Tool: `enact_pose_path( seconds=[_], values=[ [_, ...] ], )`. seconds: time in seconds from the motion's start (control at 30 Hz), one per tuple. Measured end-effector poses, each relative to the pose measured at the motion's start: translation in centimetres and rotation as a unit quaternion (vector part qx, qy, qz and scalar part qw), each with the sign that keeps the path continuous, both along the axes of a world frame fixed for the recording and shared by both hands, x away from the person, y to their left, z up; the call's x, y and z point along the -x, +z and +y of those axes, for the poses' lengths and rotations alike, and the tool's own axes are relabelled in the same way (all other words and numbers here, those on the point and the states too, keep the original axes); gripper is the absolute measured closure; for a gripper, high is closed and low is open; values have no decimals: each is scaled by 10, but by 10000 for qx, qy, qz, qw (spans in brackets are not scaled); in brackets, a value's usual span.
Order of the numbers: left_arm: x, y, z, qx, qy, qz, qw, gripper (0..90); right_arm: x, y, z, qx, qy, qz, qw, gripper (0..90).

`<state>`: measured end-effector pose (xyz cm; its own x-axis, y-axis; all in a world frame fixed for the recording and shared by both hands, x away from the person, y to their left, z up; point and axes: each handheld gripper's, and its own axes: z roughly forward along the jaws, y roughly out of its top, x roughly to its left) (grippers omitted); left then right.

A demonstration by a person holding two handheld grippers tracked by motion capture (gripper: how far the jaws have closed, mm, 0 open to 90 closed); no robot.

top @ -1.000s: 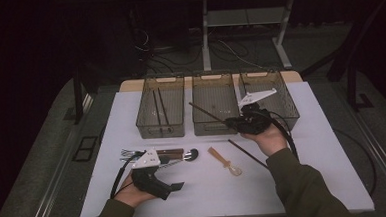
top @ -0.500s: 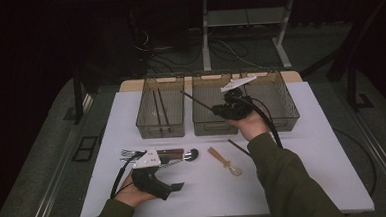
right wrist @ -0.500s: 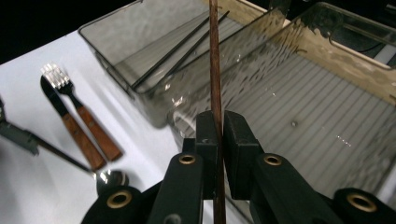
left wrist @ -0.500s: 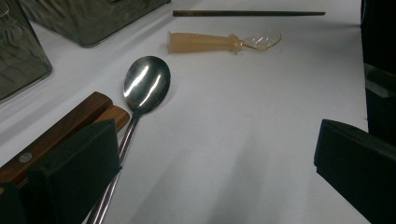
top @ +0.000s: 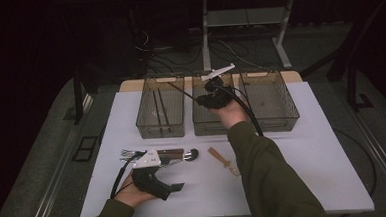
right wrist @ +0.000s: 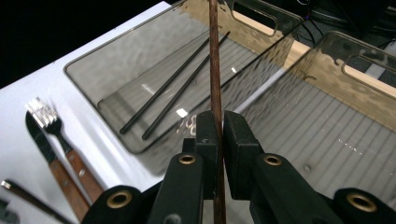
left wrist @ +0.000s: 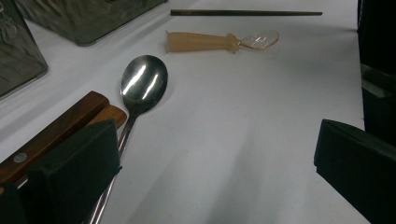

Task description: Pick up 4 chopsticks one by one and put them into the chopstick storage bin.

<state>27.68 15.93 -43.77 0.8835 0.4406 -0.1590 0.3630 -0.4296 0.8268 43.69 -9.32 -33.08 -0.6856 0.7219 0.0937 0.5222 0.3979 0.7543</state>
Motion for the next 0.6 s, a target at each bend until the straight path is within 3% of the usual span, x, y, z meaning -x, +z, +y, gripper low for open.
enact_pose_path(
  seconds=[0.3, 0.6],
  values=[
    [0, 1, 1, 18, -33, -24, 10000, 0, -22, -3, 29, 29, -111, 114, 9999, 846],
    [0, 1, 0, 47, -50, -1, 10000, 0, -42, -16, 60, 127, -203, 272, 9993, 846]
  ],
)
